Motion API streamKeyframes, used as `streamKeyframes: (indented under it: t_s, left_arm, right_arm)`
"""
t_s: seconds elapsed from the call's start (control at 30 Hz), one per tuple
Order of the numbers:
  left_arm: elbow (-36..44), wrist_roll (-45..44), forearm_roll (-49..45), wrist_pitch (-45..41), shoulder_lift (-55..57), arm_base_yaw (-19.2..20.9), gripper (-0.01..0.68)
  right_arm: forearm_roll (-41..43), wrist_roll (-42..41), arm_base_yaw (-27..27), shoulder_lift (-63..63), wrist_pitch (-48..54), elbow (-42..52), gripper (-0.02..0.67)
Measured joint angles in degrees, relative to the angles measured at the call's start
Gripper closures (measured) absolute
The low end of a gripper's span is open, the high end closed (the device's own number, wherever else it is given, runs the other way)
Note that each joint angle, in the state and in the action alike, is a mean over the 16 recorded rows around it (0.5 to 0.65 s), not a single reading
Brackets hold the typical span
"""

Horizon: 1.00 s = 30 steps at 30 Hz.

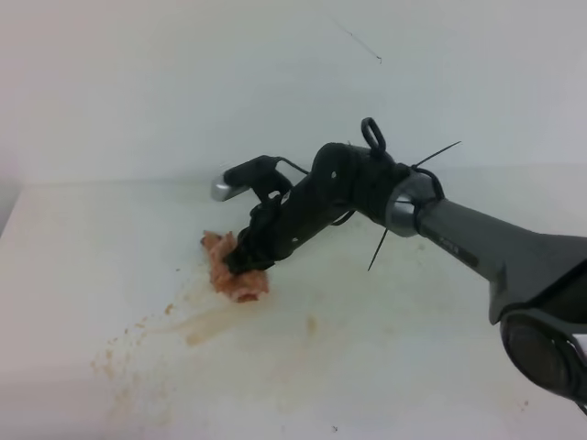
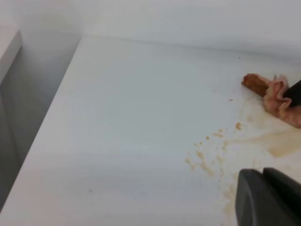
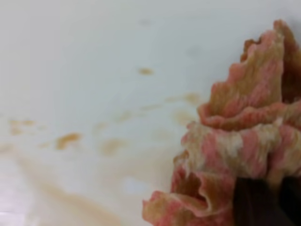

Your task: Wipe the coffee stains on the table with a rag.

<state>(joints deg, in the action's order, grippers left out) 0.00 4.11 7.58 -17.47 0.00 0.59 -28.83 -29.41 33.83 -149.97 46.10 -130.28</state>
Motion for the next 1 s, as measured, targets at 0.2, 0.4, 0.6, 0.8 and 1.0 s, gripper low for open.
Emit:
streamKeyframes:
  t_s: [0.2, 0.4, 0.6, 0.8, 1.0]
  left_arm:
    - [0.00, 0.00, 0.00, 0.00, 0.00, 0.00, 0.675]
    - [0.00, 0.00, 0.00, 0.00, 0.00, 0.00, 0.675]
    - [0.00, 0.00, 0.00, 0.00, 0.00, 0.00, 0.675]
    - [0.00, 0.00, 0.00, 0.00, 0.00, 0.00, 0.675]
    - [0.00, 0.00, 0.00, 0.00, 0.00, 0.00, 0.675]
  right_arm:
    - [-0.57, -0.40, 4.43, 0.00, 1.82, -0.06, 0.608]
    - [-0.74, -0.61, 8.03, 0.07, 7.10, -0.20, 0.608]
    - [1.67, -0.23, 10.10, 0.95, 14.80, -0.29, 0.608]
    - [8.44, 1.54, 10.49, 4.47, 21.02, -0.06, 0.608]
    - [15.25, 4.34, 9.04, 11.04, 23.65, 1.11, 0.608]
